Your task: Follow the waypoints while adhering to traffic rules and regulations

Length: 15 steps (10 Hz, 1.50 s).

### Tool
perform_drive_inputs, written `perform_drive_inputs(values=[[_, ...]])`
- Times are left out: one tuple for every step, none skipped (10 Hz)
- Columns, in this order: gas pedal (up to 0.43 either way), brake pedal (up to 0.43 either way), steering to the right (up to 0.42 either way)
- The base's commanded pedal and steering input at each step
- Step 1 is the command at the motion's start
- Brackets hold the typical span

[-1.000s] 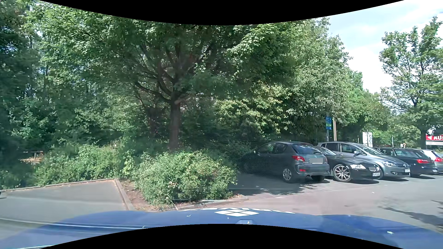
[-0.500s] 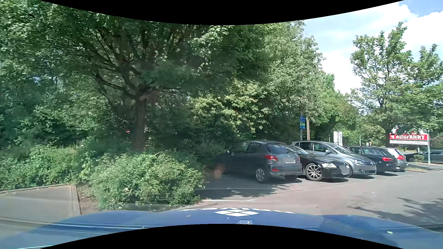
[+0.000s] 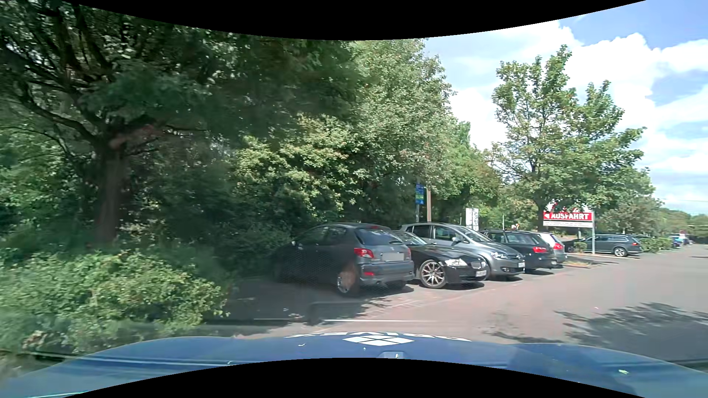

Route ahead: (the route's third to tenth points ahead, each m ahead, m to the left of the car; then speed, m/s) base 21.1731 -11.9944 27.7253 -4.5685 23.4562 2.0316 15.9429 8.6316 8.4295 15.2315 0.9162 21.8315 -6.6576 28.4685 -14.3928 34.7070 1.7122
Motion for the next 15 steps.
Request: perform_drive_inputs(values=[[0.209, 0.000, 0.969], [0.209, 0.000, 0.967], [0.209, 0.000, 0.960], [0.209, 0.000, 0.946], [0.209, 0.000, 0.929], [0.209, 0.000, 0.908], [0.197, 0.000, 0.878], [0.197, 0.000, 0.842], [0.197, 0.000, 0.801], [0.189, 0.000, 0.750], [0.157, 0.000, 0.689], [0.130, 0.000, 0.637], [0.118, 0.000, 0.570], [0.118, 0.000, 0.504], [0.118, 0.000, 0.457]])
